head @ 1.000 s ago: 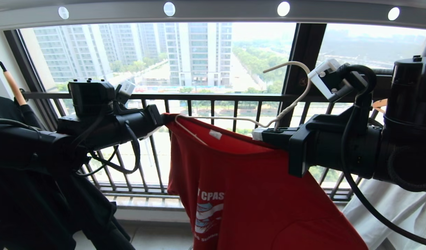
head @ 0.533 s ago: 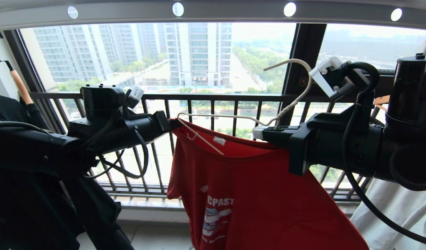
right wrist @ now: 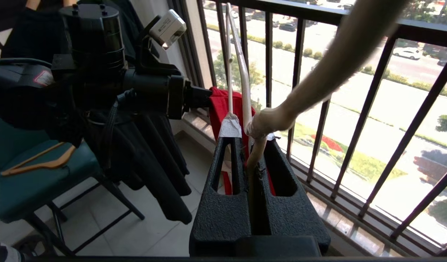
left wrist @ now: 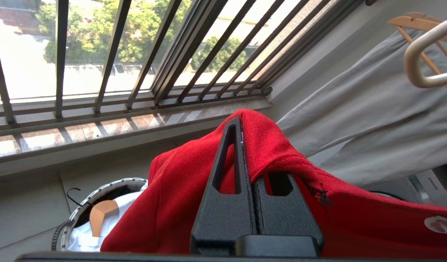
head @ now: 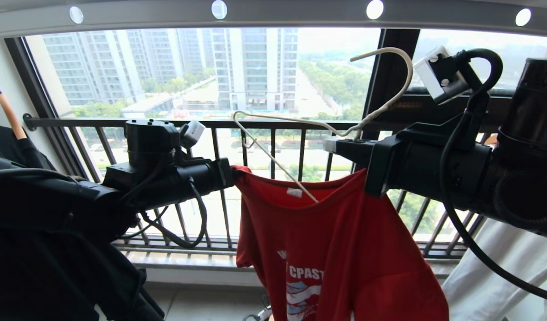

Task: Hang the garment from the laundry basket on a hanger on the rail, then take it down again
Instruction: Take the clothes off the clothes rack

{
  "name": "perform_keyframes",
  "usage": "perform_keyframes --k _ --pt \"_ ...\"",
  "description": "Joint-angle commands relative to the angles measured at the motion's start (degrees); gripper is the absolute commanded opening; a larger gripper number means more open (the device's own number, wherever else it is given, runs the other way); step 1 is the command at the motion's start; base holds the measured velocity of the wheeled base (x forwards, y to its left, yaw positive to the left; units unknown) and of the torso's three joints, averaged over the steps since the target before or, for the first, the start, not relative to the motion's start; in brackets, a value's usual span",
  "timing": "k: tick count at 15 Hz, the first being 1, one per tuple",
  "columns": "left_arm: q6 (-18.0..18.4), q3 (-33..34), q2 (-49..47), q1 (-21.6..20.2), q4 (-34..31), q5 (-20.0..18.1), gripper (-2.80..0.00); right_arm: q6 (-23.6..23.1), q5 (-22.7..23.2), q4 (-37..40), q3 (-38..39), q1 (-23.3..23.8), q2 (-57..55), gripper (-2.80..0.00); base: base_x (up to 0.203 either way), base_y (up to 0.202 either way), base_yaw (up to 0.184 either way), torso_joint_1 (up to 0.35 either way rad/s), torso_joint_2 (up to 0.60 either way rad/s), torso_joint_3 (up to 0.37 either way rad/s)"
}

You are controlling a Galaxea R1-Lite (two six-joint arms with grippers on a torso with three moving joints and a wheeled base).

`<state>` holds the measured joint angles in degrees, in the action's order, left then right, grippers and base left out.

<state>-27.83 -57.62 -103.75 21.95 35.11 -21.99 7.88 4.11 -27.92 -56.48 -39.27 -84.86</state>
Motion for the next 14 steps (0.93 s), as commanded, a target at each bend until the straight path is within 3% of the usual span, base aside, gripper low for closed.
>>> perform_keyframes --k 1,5,7,11,14 --pt "-0.2 0.8 2.0 1.1 0.2 -0.2 -2.80 2.3 -0.1 -4.1 0.2 0.1 -1.0 -2.80 0.000 0.000 0.000 0.000 0.00 0.000" --pt "-0.1 3.1 7.2 4.8 -0.1 -0.2 -2.80 3.0 -1.0 -11.1 1.8 0.0 -2.2 -2.80 0.000 0.000 0.000 0.000 0.00 0.000" --pt "-0.1 3.6 10.1 7.3 -3.7 -0.2 -2.80 2.9 -1.1 -11.6 2.0 0.0 -2.5 -2.80 0.000 0.000 0.000 0.000 0.00 0.000" --pt "0.5 3.7 10.3 8.4 -4.7 -0.2 -2.80 3.1 -1.4 -13.8 2.0 0.0 -2.4 -2.80 0.000 0.000 0.000 0.000 0.00 0.000" --pt "4.0 3.6 11.0 10.9 -11.1 -0.2 -2.80 3.1 -3.2 -17.6 2.2 0.0 -2.7 -2.80 0.000 0.000 0.000 0.000 0.00 0.000"
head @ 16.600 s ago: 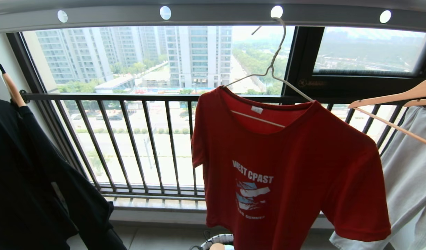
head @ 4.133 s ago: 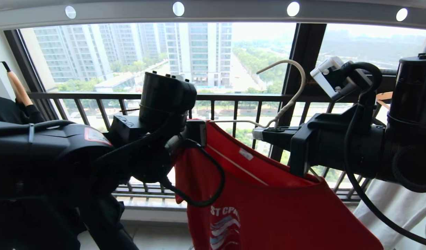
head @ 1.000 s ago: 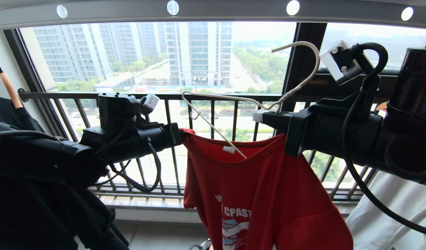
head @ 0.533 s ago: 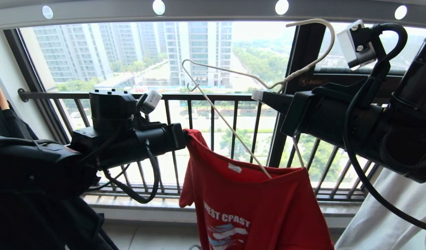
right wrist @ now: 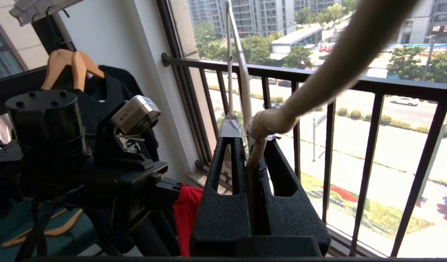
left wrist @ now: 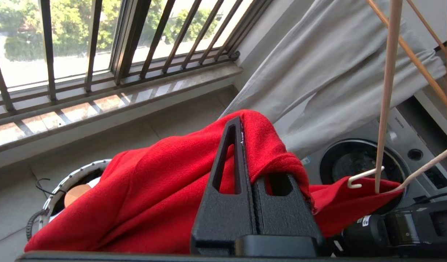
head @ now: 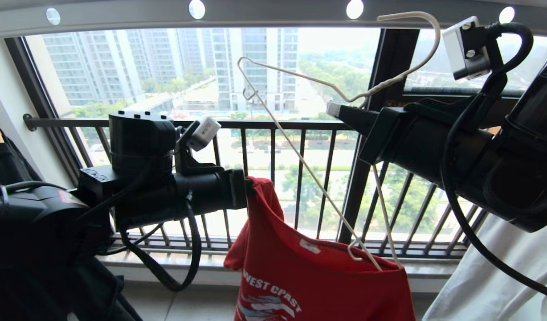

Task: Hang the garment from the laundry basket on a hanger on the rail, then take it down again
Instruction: Take the clothes off the clothes rack, then put clothes in the basket

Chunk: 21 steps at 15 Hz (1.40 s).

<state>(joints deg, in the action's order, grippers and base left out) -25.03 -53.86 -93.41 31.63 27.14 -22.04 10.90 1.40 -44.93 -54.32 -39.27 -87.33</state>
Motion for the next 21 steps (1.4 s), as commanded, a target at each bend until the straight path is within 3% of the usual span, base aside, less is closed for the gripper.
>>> perform_keyframes --k 1,3,6,8,11,17,19,21 --pt "2.4 -0.2 0.7 3.1 -5.5 -0.1 -2.80 0.2 -0.7 -0.7 0.0 0.0 -0.1 -2.80 0.000 0.000 0.000 0.000 0.00 0.000" --pt "3.1 0.9 -0.4 7.8 -7.0 0.4 -2.80 0.9 -0.7 -0.7 0.0 0.0 -0.1 -2.80 0.000 0.000 0.000 0.000 0.00 0.000" --pt "5.2 0.8 -2.8 8.9 -6.9 8.4 -2.80 1.0 -0.8 -0.6 0.1 0.0 -0.1 -2.80 0.000 0.000 0.000 0.000 0.00 0.000" --pt "5.6 0.8 -4.4 9.0 -6.7 8.7 -2.80 -0.1 -0.9 -0.4 1.2 0.1 -0.1 -2.80 0.000 0.000 0.000 0.000 0.00 0.000" --pt "6.6 0.8 -6.8 8.9 -6.4 9.2 -2.80 -8.9 -1.2 -0.1 2.7 1.6 -1.5 -2.80 0.000 0.000 0.000 0.000 0.00 0.000" --pt "6.9 0.9 -16.5 8.5 4.4 17.1 -2.80 -9.2 -1.4 1.9 2.5 2.2 -0.6 -2.80 0.000 0.000 0.000 0.000 0.00 0.000" --pt "9.5 1.1 -20.2 7.9 7.2 20.0 -2.80 -9.1 -1.3 2.5 2.3 2.3 0.0 -2.80 0.000 0.000 0.000 0.000 0.00 0.000" --pt "12.1 1.6 -25.1 6.9 14.0 22.4 -2.80 -9.2 -1.3 2.7 2.3 2.4 0.4 -2.80 0.000 0.000 0.000 0.000 0.00 0.000"
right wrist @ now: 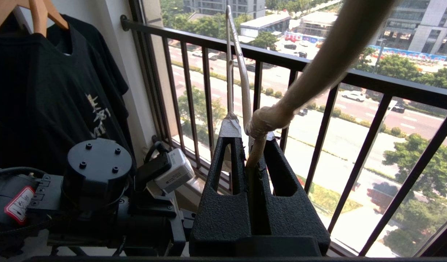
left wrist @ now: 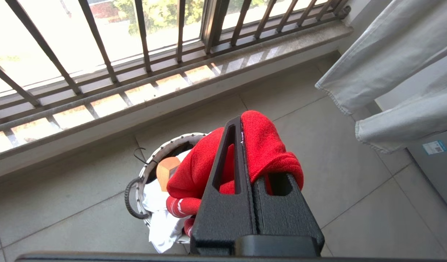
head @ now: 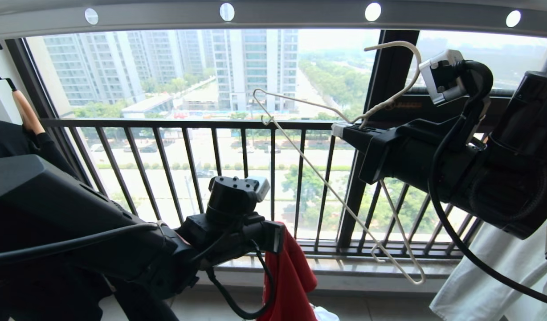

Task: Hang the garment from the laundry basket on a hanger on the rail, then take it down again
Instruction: Put clothes in the basket

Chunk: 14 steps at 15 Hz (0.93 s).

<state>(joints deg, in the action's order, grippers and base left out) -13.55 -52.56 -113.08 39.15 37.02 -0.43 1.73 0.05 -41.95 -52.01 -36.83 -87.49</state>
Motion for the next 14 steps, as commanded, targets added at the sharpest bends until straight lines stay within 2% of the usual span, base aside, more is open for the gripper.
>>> perform_keyframes --k 1,3,14 --pt "1.1 0.4 -7.7 -0.8 8.3 1.7 -2.80 -0.1 0.0 -0.2 0.0 0.0 0.7 -2.80 0.000 0.000 0.000 0.000 0.00 0.000" --pt "1.5 0.3 -10.4 -0.9 10.4 3.5 -2.80 -0.1 0.0 -0.2 -0.1 0.0 1.1 -2.80 0.000 0.000 0.000 0.000 0.00 0.000" --pt "1.6 -1.3 -13.3 -1.2 10.8 5.9 -2.80 -0.1 0.0 -0.2 -0.1 0.0 1.8 -2.80 0.000 0.000 0.000 0.000 0.00 0.000"
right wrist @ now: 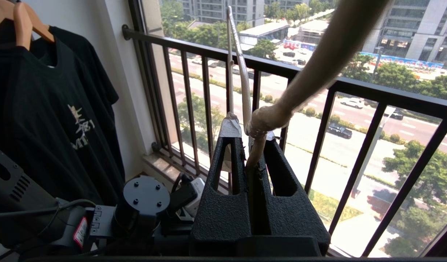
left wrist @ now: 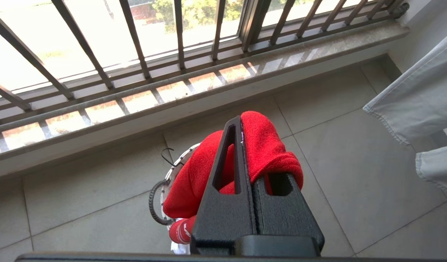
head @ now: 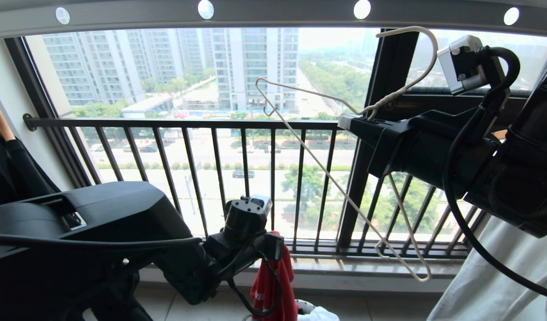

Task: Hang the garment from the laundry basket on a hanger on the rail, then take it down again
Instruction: Put clothes in the basket

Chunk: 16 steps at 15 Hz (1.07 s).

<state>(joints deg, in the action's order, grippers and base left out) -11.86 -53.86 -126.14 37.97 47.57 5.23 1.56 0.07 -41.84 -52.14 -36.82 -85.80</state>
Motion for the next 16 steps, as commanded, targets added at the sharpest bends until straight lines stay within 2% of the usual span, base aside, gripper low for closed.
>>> perform_keyframes --k 1,8,9,10,16 --pt "-0.1 -0.1 -0.3 0.0 0.2 1.0 -2.80 0.0 0.0 -0.3 0.1 0.0 0.1 -2.80 0.000 0.000 0.000 0.000 0.00 0.000" --pt "1.1 -0.3 -0.3 0.1 0.2 1.8 -2.80 -0.1 0.0 -0.3 0.0 0.0 0.1 -2.80 0.000 0.000 0.000 0.000 0.00 0.000" --pt "1.2 -0.3 -0.3 0.1 0.2 1.7 -1.17 -0.2 0.0 -0.3 0.0 0.0 0.1 -2.80 0.000 0.000 0.000 0.000 0.00 0.000" --pt "1.1 -0.3 -0.5 0.1 0.2 1.8 0.00 -0.2 0.0 -0.3 0.0 0.0 0.2 -2.80 0.000 0.000 0.000 0.000 0.00 0.000" --pt "1.2 -0.5 -0.5 0.0 -0.2 2.0 0.00 -0.2 0.0 -0.3 0.1 0.0 0.2 -2.80 0.000 0.000 0.000 0.000 0.00 0.000"
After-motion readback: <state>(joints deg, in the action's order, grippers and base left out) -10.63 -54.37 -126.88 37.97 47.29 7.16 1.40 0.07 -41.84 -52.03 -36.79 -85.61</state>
